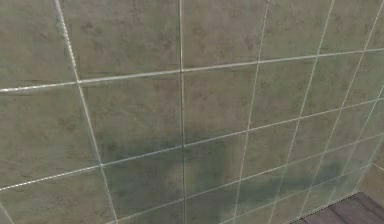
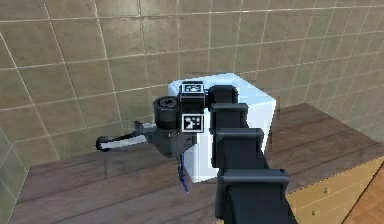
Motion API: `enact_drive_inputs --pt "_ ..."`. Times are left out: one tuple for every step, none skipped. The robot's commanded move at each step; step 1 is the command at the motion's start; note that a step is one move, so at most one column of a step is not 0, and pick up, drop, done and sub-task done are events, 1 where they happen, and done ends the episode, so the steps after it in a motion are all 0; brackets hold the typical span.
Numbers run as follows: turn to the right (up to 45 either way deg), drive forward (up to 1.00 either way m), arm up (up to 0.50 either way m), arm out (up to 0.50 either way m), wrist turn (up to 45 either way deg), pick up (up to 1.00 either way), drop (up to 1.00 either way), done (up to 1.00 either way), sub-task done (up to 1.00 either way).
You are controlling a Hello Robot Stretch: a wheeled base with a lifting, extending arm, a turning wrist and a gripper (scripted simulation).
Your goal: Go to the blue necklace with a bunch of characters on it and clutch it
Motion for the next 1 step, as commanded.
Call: enact_drive_inputs --pt "0.0 0.0 0.0 0.0 45.0 0.0 0.0 0.0 0.0"
